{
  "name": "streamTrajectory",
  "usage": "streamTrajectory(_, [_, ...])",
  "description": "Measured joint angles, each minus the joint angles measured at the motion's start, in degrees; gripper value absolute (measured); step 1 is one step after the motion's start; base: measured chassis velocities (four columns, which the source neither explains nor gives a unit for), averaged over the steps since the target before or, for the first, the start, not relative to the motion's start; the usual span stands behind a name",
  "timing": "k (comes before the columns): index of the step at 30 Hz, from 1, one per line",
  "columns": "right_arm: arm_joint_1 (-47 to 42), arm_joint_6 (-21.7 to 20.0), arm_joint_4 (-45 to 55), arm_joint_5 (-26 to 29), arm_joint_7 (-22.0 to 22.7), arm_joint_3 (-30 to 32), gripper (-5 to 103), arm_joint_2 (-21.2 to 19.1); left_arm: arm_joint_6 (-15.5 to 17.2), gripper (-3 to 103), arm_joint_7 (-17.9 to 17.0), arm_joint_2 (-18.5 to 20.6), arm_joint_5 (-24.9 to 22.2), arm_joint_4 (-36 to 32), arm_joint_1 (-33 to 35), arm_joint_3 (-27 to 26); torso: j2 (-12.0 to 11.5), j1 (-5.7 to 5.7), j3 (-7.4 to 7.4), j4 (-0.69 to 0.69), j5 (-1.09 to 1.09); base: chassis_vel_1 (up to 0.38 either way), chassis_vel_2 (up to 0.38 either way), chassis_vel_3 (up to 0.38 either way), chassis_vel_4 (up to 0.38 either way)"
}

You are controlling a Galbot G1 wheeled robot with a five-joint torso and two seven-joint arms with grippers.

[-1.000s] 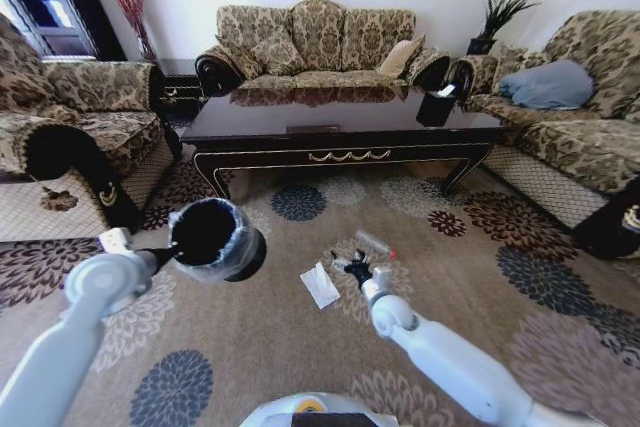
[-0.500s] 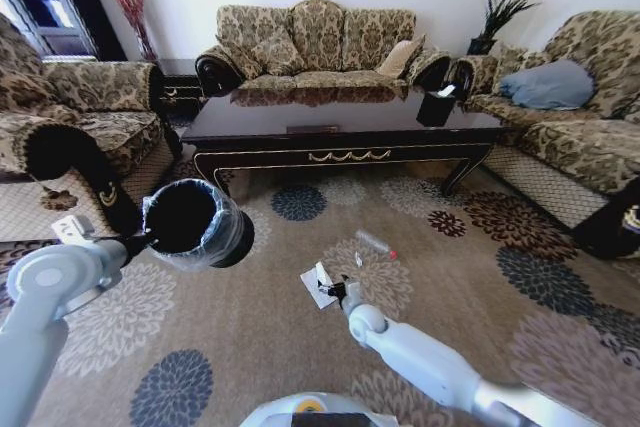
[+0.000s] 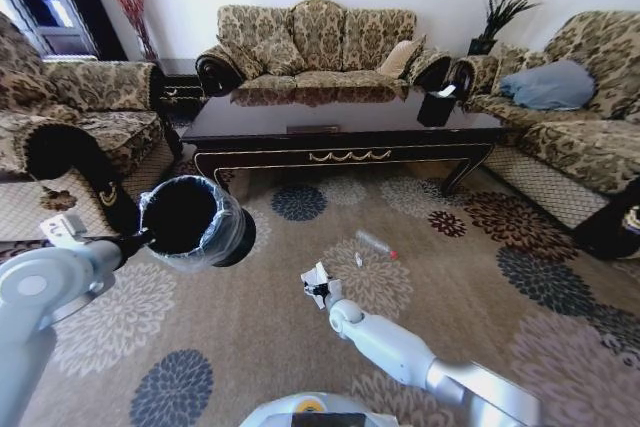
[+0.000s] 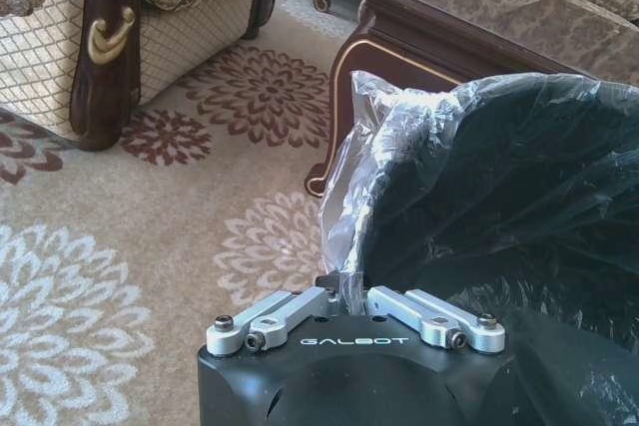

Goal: Move to the front of the table and pick up the trash from the floor, then place it into the trash bin.

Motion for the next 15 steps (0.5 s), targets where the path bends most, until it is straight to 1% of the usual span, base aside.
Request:
streamTrajectory(3, [-0.1, 0.4, -2.1, -0.7, 0.2, 0.7, 100, 0.9, 0.0, 0, 0.0, -0.3, 0.0, -0.3, 0.2, 0.0, 0.0, 0.00, 0.00, 0.00, 0.00, 0.000, 0.000, 0.000, 0.000])
streamTrajectory(7, [-0.4, 1.6, -5.1, -3.6, 0.0, 1.1, 100, 1.8, 0.0, 0, 0.0, -0.4, 0.1, -0.5, 0.8, 0.1, 0.0, 0.00, 0.00, 0.00, 0.00, 0.000, 0.000, 0.000, 0.000])
streamTrajectory(8, [-0.4, 1.6, -5.1, -3.6, 0.0, 1.1, 100, 1.8, 0.0, 0, 0.0, -0.4, 0.1, -0.5, 0.8, 0.1, 0.0, 0.00, 0.00, 0.00, 0.00, 0.000, 0.000, 0.000, 0.000])
streamTrajectory(10, [-0.4, 2.7, -7.5, -5.5, -0.2, 1.6, 100, 2.5, 0.0, 0, 0.0, -0.3, 0.1, -0.7, 1.0, 0.0, 0.0, 0.00, 0.00, 0.00, 0.00, 0.000, 0.000, 0.000, 0.000])
streamTrajectory(15, [-0.2, 2.8, -9.5, -5.8, -0.8, 2.3, 100, 3.1, 0.0, 0, 0.0, -0.3, 0.1, -0.9, 1.5, 0.0, 0.0, 0.00, 0.00, 0.00, 0.01, 0.000, 0.000, 0.000, 0.000])
